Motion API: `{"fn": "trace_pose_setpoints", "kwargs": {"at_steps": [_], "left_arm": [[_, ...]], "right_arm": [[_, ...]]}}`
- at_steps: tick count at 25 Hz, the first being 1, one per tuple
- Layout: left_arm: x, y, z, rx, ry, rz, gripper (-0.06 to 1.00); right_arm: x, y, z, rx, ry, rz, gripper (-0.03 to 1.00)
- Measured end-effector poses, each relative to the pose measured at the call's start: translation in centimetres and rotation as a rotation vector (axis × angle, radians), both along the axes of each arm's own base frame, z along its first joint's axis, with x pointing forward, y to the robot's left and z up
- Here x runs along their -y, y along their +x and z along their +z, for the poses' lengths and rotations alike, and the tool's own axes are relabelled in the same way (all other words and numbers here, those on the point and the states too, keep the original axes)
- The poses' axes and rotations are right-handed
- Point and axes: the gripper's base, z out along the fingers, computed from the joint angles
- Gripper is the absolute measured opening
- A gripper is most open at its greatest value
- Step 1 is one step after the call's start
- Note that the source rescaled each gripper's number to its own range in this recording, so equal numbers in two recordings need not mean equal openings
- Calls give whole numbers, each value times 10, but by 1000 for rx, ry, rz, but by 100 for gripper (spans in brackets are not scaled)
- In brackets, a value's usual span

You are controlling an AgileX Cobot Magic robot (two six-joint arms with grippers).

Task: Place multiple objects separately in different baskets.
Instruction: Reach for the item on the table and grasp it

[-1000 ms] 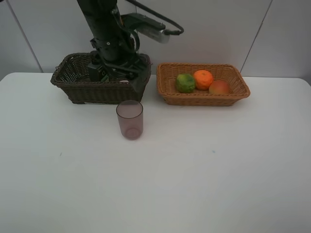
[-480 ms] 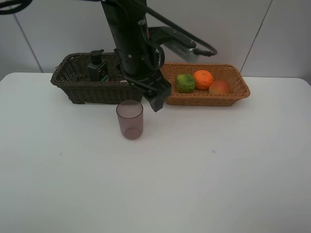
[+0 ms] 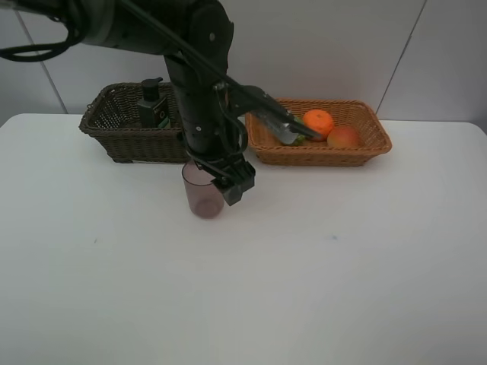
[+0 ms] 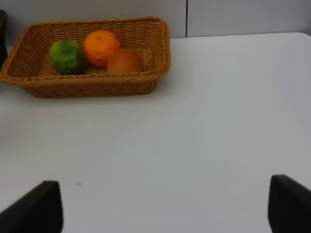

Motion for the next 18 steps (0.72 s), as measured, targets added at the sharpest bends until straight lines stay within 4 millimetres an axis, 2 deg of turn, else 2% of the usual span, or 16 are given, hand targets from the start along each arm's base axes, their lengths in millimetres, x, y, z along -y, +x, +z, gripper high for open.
{"fn": "trace_pose_setpoints", "kwargs": {"at_steps": [9, 18], "left_arm": [[-3, 3, -19, 52, -52, -3, 100], [-2, 6, -61, -18, 24, -9, 100]], "right_arm": [[0, 0, 0, 0, 0, 0, 86], [0, 0, 0, 0, 0, 0, 86]]}}
